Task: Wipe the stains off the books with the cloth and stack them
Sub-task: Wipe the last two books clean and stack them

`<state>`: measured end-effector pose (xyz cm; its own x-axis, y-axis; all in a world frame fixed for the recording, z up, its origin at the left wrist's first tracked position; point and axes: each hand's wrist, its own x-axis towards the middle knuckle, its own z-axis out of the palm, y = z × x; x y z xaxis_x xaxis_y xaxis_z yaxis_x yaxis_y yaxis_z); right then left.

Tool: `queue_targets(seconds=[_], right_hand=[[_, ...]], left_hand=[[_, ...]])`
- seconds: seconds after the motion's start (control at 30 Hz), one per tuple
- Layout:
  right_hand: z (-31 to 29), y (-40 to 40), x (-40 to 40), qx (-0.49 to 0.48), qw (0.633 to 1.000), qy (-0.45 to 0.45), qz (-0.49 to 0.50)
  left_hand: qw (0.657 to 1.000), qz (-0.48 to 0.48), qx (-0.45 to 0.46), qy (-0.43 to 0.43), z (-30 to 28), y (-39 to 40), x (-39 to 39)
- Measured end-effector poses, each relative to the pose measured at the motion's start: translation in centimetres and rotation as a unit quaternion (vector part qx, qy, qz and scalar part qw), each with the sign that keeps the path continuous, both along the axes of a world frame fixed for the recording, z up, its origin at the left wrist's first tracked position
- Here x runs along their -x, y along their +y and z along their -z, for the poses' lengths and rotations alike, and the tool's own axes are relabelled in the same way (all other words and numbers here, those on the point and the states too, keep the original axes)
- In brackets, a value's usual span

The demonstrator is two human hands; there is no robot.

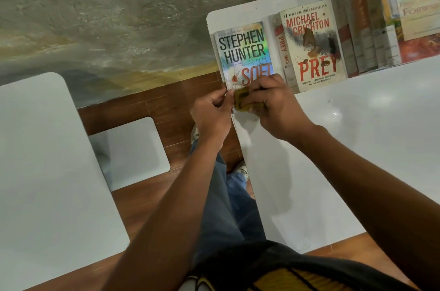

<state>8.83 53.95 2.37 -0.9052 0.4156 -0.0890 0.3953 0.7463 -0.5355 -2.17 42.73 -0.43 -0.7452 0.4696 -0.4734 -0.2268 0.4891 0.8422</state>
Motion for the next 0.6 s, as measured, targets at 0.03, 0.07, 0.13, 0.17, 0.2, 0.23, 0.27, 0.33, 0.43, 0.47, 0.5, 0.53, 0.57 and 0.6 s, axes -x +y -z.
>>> queue_targets(seconds=[0.03, 0.07, 0.13, 0.17, 0.2, 0.23, 0.27, 0.33, 0.43, 0.47, 0.5, 0.53, 0.57, 0.6], right_hand=[[-0.1, 0.3, -0.4, 0.001, 1.000, -0.006, -0.003], [-0.3, 0.7, -1.0, 0.003, 1.000, -0.014, 0.002], [-0.7, 1.5, -2.1, 0.007, 0.999, -0.020, 0.029], [-0.7, 1.6, -2.4, 0.008, 0.999, -0.018, 0.040], [-0.6, 1.5, -2.2, 0.004, 0.999, -0.016, 0.047], [-0.3, 1.4, -1.8, -0.004, 0.999, -0.013, 0.047], [0.0, 1.3, -1.1, -0.015, 0.999, -0.008, 0.046], [0.5, 1.7, 0.6, -0.028, 0.999, -0.002, 0.046], [0.5, 3.6, 3.6, -0.029, 0.997, 0.007, 0.068], [0.3, 4.3, 4.5, -0.028, 0.997, 0.009, 0.076], [0.3, 5.0, 5.3, -0.029, 0.996, 0.007, 0.084], [0.4, 5.3, 5.8, -0.038, 0.995, -0.001, 0.093], [0.5, 5.5, 5.9, -0.049, 0.994, -0.007, 0.098], [0.6, 5.2, 5.6, -0.060, 0.993, -0.007, 0.097]], left_hand=[[1.000, 0.001, 0.000, -0.004, 0.0, 0.0, 0.1], [1.000, 0.000, 0.001, -0.014, 0.1, 0.0, 0.1], [0.999, 0.000, 0.002, -0.032, 0.1, 0.0, 0.1], [0.999, 0.002, 0.001, -0.034, 0.1, 0.0, 0.1], [0.999, 0.002, 0.001, -0.034, 0.1, 0.0, 0.1], [0.999, 0.001, 0.000, -0.033, 0.1, 0.0, 0.1], [0.999, -0.002, -0.001, -0.035, 0.1, 0.0, 0.0], [0.999, -0.007, -0.005, -0.045, 0.2, -0.1, 0.0], [0.999, 0.003, -0.001, -0.051, 0.2, -0.1, 0.2], [0.999, 0.007, 0.000, -0.053, 0.2, -0.1, 0.3], [0.999, 0.008, 0.002, -0.054, 0.1, -0.1, 0.3], [0.999, 0.009, 0.003, -0.054, 0.1, -0.1, 0.3], [0.998, 0.010, 0.002, -0.055, 0.2, -0.1, 0.2], [0.998, 0.010, 0.001, -0.058, 0.2, -0.2, 0.1]])
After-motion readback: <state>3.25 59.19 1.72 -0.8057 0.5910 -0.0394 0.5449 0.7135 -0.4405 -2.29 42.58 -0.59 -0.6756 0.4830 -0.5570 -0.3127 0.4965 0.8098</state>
